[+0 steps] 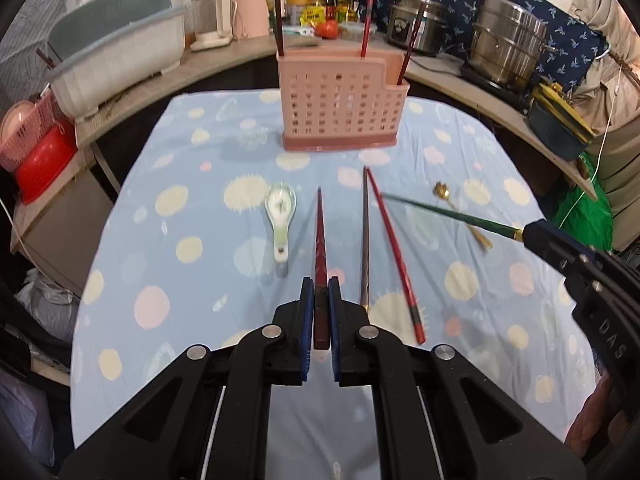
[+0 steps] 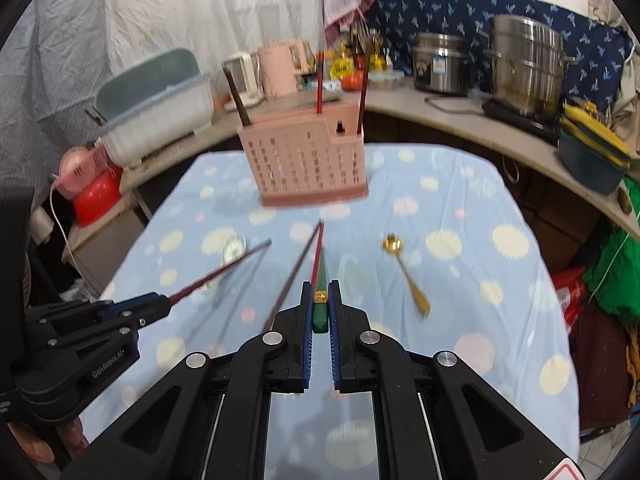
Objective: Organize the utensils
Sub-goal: 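Grasp the green chopstick with the right tool while the left tool grasps a maroon chopstick, then lift both held chopsticks and carry them above the pink basket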
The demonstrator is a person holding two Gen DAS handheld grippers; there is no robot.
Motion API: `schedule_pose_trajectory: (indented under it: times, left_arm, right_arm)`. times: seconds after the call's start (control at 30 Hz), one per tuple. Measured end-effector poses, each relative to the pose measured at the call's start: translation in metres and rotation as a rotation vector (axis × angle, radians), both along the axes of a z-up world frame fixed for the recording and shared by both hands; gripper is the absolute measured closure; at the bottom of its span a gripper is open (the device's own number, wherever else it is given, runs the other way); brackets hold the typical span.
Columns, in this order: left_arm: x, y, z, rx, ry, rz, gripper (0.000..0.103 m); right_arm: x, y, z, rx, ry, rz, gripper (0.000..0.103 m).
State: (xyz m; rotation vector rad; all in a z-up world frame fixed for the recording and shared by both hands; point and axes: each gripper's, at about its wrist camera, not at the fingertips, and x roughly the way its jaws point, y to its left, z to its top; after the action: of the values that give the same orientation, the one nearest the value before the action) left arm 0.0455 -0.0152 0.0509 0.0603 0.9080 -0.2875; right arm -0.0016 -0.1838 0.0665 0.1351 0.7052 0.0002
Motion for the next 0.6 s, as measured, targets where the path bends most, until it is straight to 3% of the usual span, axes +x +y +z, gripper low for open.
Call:
schedule_pose_trajectory:
  times: [0.23, 0.6]
  left_arm:
    - [0.016, -0.003, 0.058, -0.019, -0.109, -0.005, 0.096]
    - [0.067, -0.016, 0.142, -0.053, -0.238, -0.033, 0.096]
  right_arm:
    - [0.018, -0.012, 0.062, 0.011, -0.123, 0.004, 0.096]
    - [0.062, -0.024, 0.128, 0.024, -0.229, 0.038, 0.096]
